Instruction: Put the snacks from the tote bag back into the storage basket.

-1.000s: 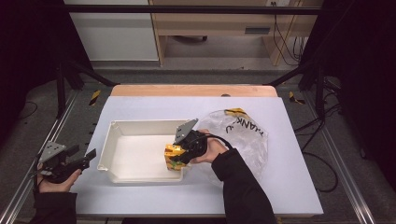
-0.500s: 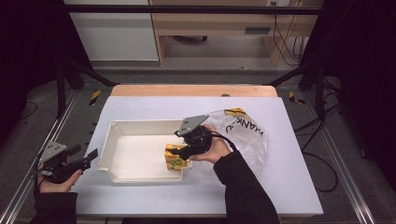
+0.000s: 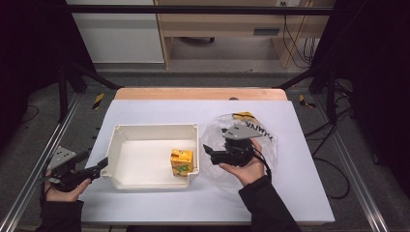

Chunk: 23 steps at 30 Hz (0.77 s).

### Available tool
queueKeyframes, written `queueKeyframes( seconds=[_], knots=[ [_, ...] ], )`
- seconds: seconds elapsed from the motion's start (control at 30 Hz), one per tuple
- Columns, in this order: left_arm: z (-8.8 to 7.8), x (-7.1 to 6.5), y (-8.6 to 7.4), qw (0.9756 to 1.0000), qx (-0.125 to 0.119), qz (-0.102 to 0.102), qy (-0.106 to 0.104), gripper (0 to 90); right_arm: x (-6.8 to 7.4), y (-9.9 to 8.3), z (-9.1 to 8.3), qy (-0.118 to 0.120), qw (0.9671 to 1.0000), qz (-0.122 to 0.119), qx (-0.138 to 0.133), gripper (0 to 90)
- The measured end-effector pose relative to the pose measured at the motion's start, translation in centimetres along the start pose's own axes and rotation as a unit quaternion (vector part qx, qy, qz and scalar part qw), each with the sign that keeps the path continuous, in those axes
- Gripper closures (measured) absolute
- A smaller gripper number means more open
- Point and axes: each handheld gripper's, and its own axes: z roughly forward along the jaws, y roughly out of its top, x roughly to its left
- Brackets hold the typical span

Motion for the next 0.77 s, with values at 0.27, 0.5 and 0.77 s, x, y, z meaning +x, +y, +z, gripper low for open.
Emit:
queueKeyframes(
  seconds=[0.27,0.5,0.77],
  knots=[
    [0.2,-0.8,-0.4,0.9999,0.009,0.009,-0.006,16.0,-3.4,-3.5,-4.2,-0.063,0.9964,0.052,-0.020,16.5],
    [0.1,-0.9,-1.0,0.9998,0.015,0.009,-0.011,14.4,-5.9,-7.2,-7.1,-0.116,0.9895,0.086,-0.009,14.2],
    [0.1,-0.9,-1.5,0.9996,0.021,0.010,-0.012,13.9,-7.9,-10.7,-9.5,-0.172,0.9761,0.132,-0.005,14.0]
  ],
)
